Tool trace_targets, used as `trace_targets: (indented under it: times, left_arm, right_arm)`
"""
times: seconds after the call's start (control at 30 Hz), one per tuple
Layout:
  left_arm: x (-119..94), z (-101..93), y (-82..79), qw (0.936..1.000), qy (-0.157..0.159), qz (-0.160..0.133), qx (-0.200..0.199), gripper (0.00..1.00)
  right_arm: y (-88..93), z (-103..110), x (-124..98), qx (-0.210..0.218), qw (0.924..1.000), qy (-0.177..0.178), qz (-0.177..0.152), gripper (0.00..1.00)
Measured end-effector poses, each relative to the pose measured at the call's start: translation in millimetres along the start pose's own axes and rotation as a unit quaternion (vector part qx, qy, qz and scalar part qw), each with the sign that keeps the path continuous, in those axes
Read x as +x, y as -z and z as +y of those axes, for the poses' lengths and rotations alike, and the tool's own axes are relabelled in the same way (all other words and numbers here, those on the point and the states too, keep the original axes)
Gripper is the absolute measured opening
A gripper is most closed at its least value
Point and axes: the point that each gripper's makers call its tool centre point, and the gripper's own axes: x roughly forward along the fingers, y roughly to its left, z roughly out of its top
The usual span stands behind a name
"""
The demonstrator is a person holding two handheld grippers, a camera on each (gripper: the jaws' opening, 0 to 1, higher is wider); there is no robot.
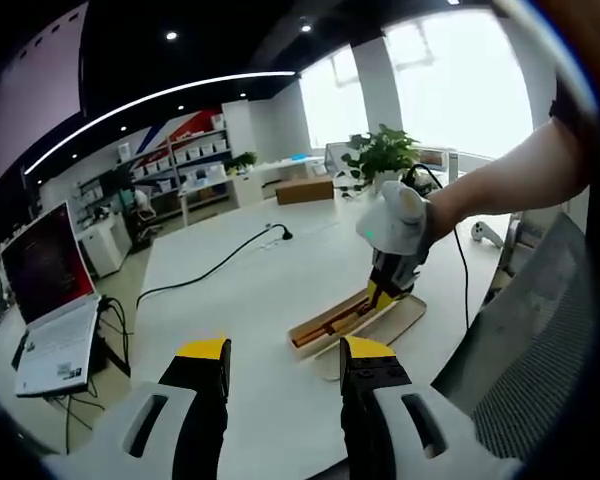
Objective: Arrange the utensils inside the cutlery case until each visible utensil rests in its matching compartment.
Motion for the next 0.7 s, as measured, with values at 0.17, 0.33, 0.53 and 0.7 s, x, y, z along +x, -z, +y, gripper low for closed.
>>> trace_targets:
  times: [0.17, 0.33, 0.53, 0.7]
  left_arm:
    - [-0.6, 1.5, -0.3, 1.0000, -0.003, -0.002, -0.006, 0.44]
    - [-0.3, 1.7, 0.5, 1.0000, -0.002, 0.000, -0.007, 0.44]
    - [-0.2, 1.5, 0.4, 0.9999, 0.000, -0.001, -0.011, 0.45]
    - [0.0, 1.6, 0.3, 0.9999, 0.000, -0.001, -0.014, 0.45]
  right_arm:
    - [-0.4, -6.7, 3.9, -0.004, 1.0000, 0.005, 0.003, 0.01]
    - [-1.3, -15.8, 8.2, -0.010, 0.9998, 0.016, 0.008, 0.01]
    - [-2.5, -23.0, 14.1, -0.026, 0.9992, 0.025, 0.016, 0.01]
    - [-5.2, -27.2, 21.0, -0.032, 0.9990, 0.025, 0.016, 0.01]
